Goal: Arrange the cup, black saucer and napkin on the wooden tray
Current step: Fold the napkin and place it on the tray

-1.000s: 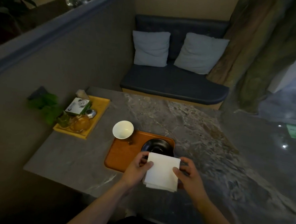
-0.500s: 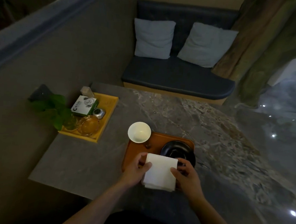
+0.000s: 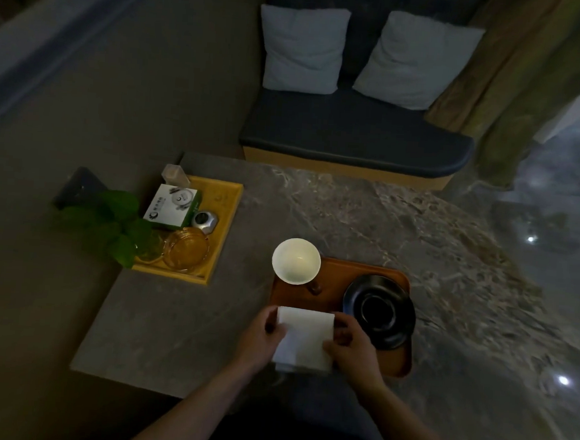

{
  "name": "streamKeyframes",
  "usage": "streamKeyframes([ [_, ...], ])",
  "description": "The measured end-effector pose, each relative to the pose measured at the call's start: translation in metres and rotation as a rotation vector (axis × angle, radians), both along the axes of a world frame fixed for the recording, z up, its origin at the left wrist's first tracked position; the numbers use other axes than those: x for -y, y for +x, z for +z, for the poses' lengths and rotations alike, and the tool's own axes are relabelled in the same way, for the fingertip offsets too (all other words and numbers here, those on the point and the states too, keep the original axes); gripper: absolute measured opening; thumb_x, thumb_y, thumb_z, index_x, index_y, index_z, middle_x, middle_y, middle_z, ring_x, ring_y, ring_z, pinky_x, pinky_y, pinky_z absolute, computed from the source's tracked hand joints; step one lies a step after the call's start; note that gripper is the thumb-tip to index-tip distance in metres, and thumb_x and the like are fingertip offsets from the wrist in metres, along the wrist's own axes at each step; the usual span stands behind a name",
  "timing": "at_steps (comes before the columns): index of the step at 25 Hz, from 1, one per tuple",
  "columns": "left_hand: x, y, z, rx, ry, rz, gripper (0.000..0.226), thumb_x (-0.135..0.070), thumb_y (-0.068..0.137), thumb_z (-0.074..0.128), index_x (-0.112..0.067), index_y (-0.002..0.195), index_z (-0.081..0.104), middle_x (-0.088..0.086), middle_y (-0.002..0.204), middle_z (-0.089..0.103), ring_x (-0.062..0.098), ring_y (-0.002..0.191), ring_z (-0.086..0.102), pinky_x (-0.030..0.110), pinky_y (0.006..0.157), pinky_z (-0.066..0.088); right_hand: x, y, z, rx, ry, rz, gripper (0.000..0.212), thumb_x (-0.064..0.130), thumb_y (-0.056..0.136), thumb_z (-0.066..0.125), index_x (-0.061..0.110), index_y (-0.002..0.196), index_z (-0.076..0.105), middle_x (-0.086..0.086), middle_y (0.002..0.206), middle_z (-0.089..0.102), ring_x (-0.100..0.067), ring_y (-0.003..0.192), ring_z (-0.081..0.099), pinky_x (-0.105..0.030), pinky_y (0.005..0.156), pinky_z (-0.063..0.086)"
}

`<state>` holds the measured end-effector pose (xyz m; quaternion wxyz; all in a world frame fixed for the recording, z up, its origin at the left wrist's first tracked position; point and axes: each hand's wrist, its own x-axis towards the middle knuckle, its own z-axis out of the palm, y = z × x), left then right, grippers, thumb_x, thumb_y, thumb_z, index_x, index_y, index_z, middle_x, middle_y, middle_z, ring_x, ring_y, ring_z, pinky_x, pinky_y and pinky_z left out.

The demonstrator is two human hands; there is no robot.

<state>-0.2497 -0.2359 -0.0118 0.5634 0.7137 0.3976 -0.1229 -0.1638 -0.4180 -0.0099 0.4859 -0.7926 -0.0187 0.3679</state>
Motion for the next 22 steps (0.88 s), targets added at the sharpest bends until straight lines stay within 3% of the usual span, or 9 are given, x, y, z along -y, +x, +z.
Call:
streamKeyframes([
  [5, -0.015, 0.01, -0.006, -0.057, 0.031, -0.056, 0.063, -0.019, 0.09, 0.065, -0.026, 0.145, 0.035, 0.003, 0.146, 0.047, 0.024, 0.131, 0.048, 0.049, 0.104, 0.047, -0.023, 0.008, -0.012, 0.026, -0.101, 0.011, 0.056, 0.009, 0.087, 0.066, 0.027, 0.136, 0.046, 0.004, 0.125, 0.052, -0.018, 0.115, 0.054, -0.049, 0.094, 0.054],
  [11, -0.012, 0.02, -0.01, -0.097, 0.209, -0.165, 0.076, -0.022, 0.086, 0.071, -0.023, 0.149, 0.029, 0.004, 0.151, 0.042, 0.023, 0.136, 0.043, 0.042, 0.11, 0.041, -0.039, 0.013, -0.026, 0.127, -0.241, 0.076, 0.058, 0.013, 0.089, 0.065, 0.02, 0.142, 0.042, -0.004, 0.133, 0.057, -0.02, 0.12, 0.054, -0.047, 0.101, 0.049],
  [18, -0.005, 0.023, -0.015, -0.14, 0.445, -0.278, 0.071, -0.027, 0.088, 0.068, -0.025, 0.148, 0.029, 0.004, 0.149, 0.037, 0.021, 0.127, 0.05, 0.036, 0.1, 0.048, -0.046, 0.009, -0.031, 0.166, -0.312, 0.136, 0.067, 0.013, 0.088, 0.063, 0.016, 0.148, 0.033, -0.01, 0.138, 0.054, -0.024, 0.127, 0.05, -0.042, 0.108, 0.042],
  [22, -0.005, 0.023, -0.02, -0.166, 0.516, -0.317, 0.064, -0.03, 0.088, 0.066, -0.026, 0.143, 0.033, 0.002, 0.142, 0.04, 0.021, 0.115, 0.057, 0.035, 0.09, 0.052, -0.048, 0.01, -0.032, 0.187, -0.355, 0.189, 0.071, 0.014, 0.087, 0.063, 0.017, 0.15, 0.03, -0.011, 0.136, 0.051, -0.024, 0.124, 0.05, -0.036, 0.104, 0.043],
])
